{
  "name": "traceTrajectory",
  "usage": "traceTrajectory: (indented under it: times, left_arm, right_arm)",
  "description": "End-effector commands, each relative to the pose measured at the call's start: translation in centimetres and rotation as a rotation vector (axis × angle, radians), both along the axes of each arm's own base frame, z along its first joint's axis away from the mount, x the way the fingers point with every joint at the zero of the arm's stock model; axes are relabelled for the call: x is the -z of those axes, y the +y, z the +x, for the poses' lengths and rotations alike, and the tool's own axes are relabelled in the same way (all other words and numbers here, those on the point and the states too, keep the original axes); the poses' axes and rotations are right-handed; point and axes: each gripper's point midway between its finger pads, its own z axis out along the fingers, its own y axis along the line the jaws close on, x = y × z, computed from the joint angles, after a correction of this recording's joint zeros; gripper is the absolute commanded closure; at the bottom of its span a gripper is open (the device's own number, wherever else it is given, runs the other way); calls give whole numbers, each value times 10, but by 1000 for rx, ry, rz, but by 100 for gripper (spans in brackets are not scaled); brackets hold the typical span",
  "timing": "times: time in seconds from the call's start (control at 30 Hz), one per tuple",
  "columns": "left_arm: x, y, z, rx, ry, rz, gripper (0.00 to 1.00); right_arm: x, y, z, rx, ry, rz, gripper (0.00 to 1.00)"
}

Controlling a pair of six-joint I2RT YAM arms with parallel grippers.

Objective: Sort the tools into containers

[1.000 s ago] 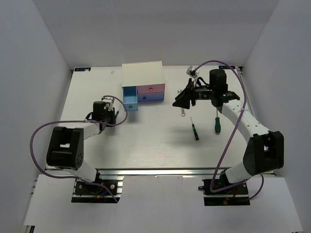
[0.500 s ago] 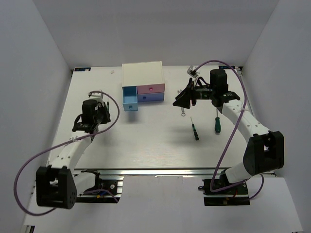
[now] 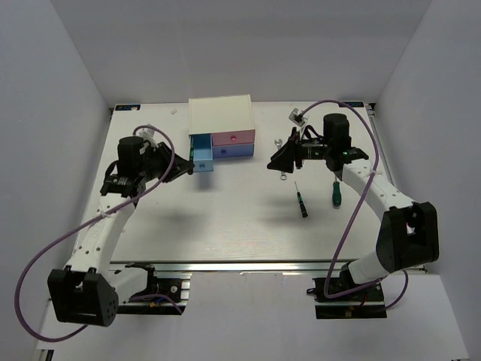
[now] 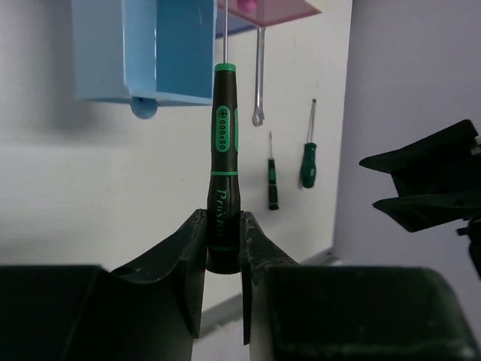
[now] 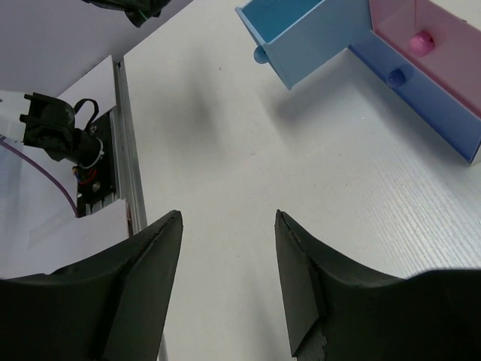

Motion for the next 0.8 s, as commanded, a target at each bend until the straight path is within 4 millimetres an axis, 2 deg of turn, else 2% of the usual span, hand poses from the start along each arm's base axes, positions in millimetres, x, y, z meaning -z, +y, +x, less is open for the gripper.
traceTrajectory:
  times: [0.0,0.17,0.23,0.37,0.77]
  left_arm:
    - [-16,-21,-8,30,150,-176,100]
    - [-27,-26,15,11,189,-217,100]
    - [-24,-26,19,-10,239,-232,100]
    - [-1,-26,30,-53,395,-231,100]
    - [12,-24,52,-118,499,-226,100]
  right_arm:
    - [-18,-2,-3,-5,-66,37,42]
    - [-16,-5,-7,8,-68,41,42]
    - [-14,-7,-8,17,-58,40,42]
    - [-14,-10,-9,35,-65,43,42]
    - [-11,-15,-8,67,-57,49,42]
